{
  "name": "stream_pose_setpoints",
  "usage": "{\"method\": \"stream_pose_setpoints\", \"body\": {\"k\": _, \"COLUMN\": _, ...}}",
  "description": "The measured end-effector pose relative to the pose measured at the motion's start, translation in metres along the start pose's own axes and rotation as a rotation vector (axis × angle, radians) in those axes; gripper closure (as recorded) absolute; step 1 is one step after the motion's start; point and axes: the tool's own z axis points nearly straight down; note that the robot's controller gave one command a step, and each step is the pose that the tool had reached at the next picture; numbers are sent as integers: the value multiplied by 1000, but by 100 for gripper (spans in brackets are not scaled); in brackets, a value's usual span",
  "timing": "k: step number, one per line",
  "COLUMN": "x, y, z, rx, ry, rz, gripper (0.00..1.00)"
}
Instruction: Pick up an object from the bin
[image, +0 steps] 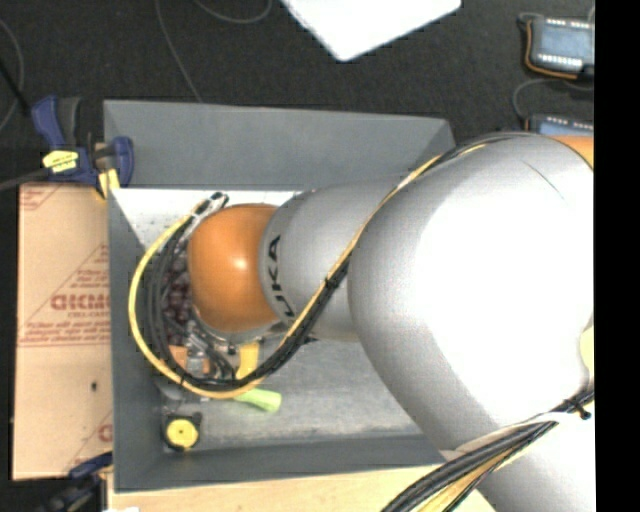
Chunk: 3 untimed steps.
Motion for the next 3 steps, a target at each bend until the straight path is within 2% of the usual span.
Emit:
{"method": "stream_pose_setpoints", "body": {"k": 2, "x": 1, "y": 1, "z": -12, "rx": -4, "ry": -2, "rz": 1, "gripper": 100}}
{"method": "stream_pose_setpoints", "body": {"k": 3, "x": 2, "y": 1, "z": -23, "rx": -2, "ry": 3, "rz": 1, "gripper": 100}}
